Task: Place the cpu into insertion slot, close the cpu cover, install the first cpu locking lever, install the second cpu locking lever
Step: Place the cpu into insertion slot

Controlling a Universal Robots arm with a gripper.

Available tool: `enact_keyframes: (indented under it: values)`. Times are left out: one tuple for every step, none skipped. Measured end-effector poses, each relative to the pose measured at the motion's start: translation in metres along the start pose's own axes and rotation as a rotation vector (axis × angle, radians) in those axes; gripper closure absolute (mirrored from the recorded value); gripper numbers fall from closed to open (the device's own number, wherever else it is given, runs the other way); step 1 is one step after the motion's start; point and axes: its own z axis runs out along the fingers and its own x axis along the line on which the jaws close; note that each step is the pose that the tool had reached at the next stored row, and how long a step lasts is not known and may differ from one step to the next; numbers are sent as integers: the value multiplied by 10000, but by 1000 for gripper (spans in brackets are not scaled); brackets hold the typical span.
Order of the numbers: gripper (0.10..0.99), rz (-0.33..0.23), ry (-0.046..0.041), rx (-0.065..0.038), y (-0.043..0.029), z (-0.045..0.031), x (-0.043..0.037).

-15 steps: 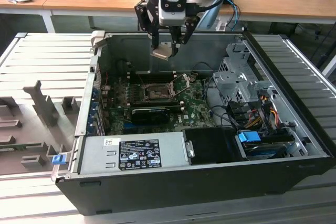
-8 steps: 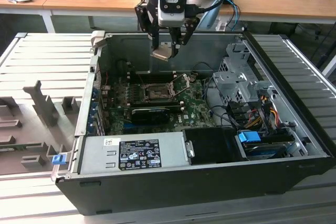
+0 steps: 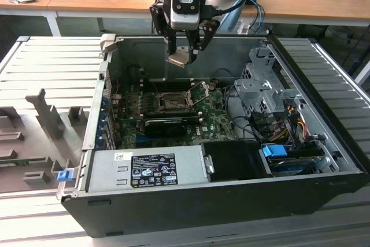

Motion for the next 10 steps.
enact_keyframes:
  values:
    - [557, 52, -4, -1, 0, 0, 0]
    - [557, 104, -9, -2, 0, 0, 0]
    - [557, 187, -16, -3, 0, 0, 0]
    - [557, 243, -21, -4, 0, 0, 0]
    - [557, 307, -27, -5, 0, 0, 0]
    - [557, 412, -36, -8, 0, 1, 0]
    - [557, 581, -51, -11, 0, 1, 0]
    - [557, 674, -59, -12, 0, 2, 0]
    - [557, 760, -67, -14, 0, 2, 0]
    - [557, 929, -82, -18, 0, 4, 0]
